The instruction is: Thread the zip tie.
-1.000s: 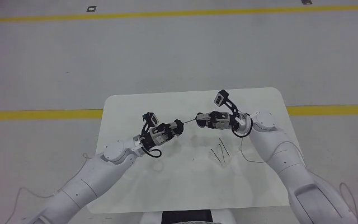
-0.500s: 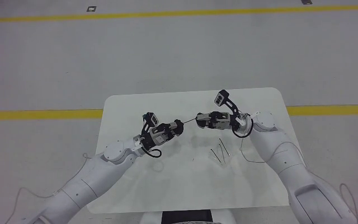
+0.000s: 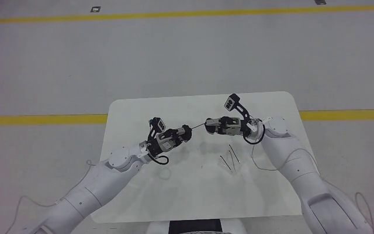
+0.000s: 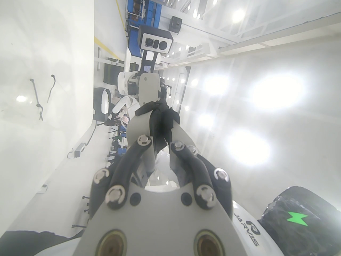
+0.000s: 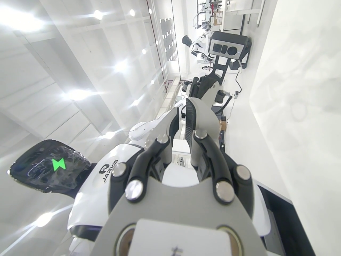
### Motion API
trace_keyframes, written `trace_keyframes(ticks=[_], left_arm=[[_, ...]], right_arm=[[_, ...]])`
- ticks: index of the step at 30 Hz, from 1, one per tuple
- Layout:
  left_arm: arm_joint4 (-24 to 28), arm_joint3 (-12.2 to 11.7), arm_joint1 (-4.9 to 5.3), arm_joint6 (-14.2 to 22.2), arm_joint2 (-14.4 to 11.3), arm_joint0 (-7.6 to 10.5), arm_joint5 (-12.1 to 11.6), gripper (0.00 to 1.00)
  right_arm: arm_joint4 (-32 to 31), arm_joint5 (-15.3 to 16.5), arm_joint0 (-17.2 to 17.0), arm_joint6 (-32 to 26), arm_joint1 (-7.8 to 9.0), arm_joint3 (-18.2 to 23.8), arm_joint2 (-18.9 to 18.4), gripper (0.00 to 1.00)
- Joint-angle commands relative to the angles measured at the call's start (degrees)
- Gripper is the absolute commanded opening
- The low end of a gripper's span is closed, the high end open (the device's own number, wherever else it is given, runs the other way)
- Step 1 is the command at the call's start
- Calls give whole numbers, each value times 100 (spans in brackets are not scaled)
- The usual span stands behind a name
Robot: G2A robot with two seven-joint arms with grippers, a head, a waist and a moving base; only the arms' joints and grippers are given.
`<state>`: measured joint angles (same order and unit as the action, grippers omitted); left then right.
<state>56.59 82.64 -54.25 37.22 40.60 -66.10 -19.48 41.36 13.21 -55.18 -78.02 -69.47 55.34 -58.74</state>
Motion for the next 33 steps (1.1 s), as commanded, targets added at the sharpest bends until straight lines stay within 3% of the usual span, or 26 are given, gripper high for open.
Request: trace_keyframes(ticks=[1,9,10,24,25,26,27,28,33], left_arm=[[0,0,0,0,0,0,0,0],[0,0,0,0,0,0,0,0],[0,0,0,0,0,0,0,0],[0,0,0,0,0,0,0,0],[0,0,0,0,0,0,0,15],[0,0,0,0,0,0,0,42],[0,0,0,0,0,0,0,81],[0,0,0,0,0,0,0,100],[-55,64,-17,-132,10,-18,33,100]], right_arm=[[-2,-7,-7,-3,0,7,-8,9],[-38,-24,-19,-8,-4,16,-21,5],[-39,-26,-19,-7,-6,13,-20,0],[-155,21,-35,75,5,33,-97,0],[-157,21,-39,82,6,44,-104,0],[-159,17,-43,84,8,53,-111,0],[-161,12,-48,88,11,62,-123,0],[-161,11,-51,86,15,64,-139,0],[-122,-4,-84,35,46,70,-250,0]])
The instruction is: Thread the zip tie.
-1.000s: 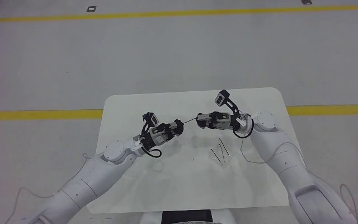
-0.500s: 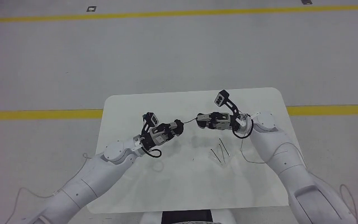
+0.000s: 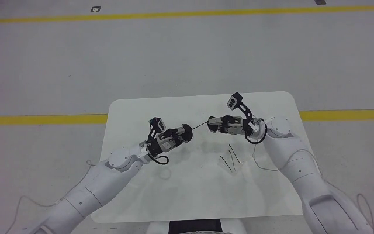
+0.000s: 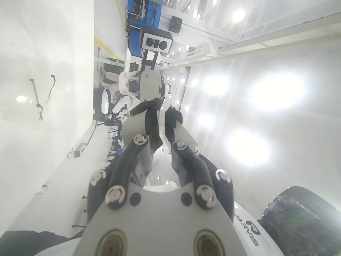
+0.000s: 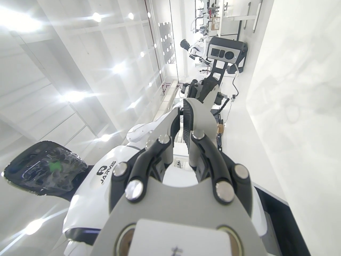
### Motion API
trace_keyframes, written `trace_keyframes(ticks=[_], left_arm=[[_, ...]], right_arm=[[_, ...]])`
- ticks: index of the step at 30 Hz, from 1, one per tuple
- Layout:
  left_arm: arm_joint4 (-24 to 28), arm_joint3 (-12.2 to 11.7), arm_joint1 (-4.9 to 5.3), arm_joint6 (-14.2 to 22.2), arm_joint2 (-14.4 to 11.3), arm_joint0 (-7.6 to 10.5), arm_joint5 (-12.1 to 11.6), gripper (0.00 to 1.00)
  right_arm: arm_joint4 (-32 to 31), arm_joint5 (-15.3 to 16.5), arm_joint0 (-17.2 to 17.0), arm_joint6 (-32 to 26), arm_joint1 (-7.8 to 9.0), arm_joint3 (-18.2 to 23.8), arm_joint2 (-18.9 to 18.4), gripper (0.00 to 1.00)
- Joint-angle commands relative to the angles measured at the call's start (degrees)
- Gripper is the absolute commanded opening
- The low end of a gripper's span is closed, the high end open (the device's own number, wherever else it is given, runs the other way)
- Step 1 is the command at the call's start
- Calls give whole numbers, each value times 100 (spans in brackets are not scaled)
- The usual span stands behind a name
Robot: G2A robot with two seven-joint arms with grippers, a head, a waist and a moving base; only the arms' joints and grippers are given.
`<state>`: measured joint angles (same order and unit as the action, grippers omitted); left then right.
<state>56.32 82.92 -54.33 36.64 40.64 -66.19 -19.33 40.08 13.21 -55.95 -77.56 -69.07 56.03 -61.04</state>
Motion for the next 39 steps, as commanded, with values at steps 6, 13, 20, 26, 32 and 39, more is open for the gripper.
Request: trace_keyframes(ticks=[6,13,20,26,32,39], left_arm=[[-142,139,-102,-107,-35,0,73,100],[-281,63,-277,-152,-211,124,97,100],[-346,33,-334,-139,-250,162,20,100],[-431,43,-340,-223,-249,154,20,100],[-1416,45,-437,-534,-328,250,-15,100],[-1970,84,-597,-1018,-492,452,401,100]], right_arm=[[32,-11,-66,-47,44,-11,-146,0],[65,-17,-130,-54,55,73,-189,0],[21,-36,-134,-20,50,101,-164,0],[14,-38,-147,22,50,111,-164,0],[-114,255,-429,583,94,352,-346,0],[-255,437,-630,833,165,457,-588,0]])
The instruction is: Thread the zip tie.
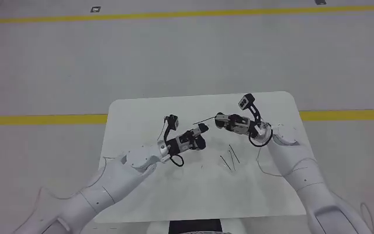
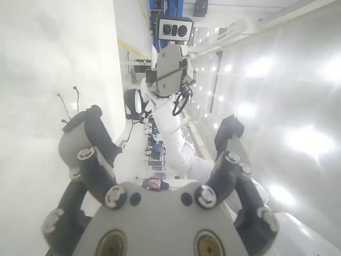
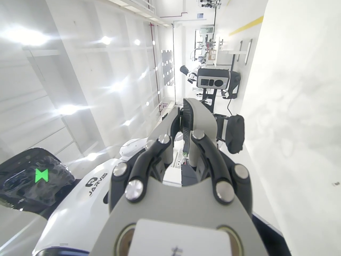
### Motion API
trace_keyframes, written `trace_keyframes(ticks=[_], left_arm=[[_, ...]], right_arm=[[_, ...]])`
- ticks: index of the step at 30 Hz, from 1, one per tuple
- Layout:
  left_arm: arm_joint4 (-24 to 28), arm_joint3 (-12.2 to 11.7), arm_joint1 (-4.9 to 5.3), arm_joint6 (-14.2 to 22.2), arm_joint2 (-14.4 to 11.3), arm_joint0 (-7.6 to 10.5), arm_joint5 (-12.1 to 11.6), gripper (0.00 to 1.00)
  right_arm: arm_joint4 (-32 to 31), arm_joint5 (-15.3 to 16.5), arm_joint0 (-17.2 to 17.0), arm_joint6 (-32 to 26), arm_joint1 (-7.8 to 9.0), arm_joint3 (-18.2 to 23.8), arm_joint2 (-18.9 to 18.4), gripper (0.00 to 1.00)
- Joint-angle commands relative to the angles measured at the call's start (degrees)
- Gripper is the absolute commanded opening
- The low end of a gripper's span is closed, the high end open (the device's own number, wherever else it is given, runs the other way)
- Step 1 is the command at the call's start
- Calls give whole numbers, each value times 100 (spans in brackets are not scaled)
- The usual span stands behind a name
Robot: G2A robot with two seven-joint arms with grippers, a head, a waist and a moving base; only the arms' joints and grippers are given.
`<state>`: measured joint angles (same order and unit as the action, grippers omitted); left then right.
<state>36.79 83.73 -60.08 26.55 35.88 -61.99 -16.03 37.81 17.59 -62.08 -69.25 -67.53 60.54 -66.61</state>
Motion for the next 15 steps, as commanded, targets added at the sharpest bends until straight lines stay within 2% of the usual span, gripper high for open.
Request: trace_keyframes(ticks=[1,5,9,10,15], left_arm=[[-66,5,-41,-13,-40,64,139,100],[-78,1,-141,-2,-122,170,228,100],[114,-135,-229,133,-137,211,75,100],[180,-191,-240,223,-133,210,52,100],[180,-191,-240,223,-133,210,52,100]], right_arm=[[-52,-5,-32,10,21,5,-56,0],[-109,-24,-83,32,50,32,-134,0],[-24,-86,-124,-74,61,76,-167,0],[-70,-67,-112,-123,70,80,-180,0],[-119,-38,-105,-108,76,75,-191,0]])
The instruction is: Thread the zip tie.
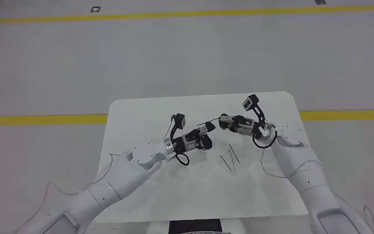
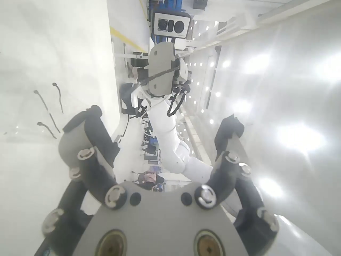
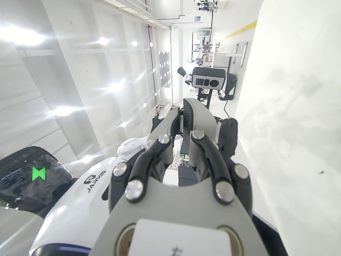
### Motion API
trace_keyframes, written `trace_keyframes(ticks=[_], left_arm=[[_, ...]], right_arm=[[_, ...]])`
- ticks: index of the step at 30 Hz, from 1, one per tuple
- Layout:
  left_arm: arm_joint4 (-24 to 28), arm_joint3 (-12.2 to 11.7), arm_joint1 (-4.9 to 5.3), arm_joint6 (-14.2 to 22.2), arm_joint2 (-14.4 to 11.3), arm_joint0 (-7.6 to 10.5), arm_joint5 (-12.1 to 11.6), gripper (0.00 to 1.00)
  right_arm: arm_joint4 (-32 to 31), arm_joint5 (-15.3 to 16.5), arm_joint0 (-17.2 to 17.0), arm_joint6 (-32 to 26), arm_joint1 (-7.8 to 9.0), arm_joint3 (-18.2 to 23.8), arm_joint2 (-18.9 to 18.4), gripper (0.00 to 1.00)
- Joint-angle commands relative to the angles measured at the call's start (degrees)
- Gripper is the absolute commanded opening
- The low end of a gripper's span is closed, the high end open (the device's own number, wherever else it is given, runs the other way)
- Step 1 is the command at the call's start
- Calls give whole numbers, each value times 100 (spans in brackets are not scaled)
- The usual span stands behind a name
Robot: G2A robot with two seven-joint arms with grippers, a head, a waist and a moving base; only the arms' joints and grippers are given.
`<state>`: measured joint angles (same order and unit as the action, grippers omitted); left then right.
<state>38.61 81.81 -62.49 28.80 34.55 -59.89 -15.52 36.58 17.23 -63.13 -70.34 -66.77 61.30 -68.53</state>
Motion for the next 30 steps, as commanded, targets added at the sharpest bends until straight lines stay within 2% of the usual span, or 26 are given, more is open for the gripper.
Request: trace_keyframes(ticks=[1,5,7,9,11,16,20,22,30], left_arm=[[-2,1,0,-2,0,0,1,100],[-8,-14,-2,-95,27,-25,-16,100],[7,-43,-1,-113,85,-86,-120,100],[249,-97,4,143,178,-160,-312,100],[380,-185,14,483,243,-176,-396,100],[521,-253,-1,1054,492,-237,-396,100],[511,-273,-58,1163,668,-325,-396,100],[510,-244,-94,1335,717,-354,-396,100],[510,-244,-94,1335,717,-354,-396,100]], right_arm=[[4,-2,-1,1,-1,0,1,0],[4,-2,-1,1,-1,0,1,0],[71,-36,-84,126,-2,76,-17,0],[338,-78,-167,-70,4,107,-73,0],[566,-102,-199,-351,10,65,-119,0],[967,-188,-120,-912,-13,-190,-94,0],[1053,-281,-14,-930,-62,-189,206,0],[1055,-313,47,-930,-81,-220,377,0],[1054,-312,57,-930,-84,-221,401,0]])
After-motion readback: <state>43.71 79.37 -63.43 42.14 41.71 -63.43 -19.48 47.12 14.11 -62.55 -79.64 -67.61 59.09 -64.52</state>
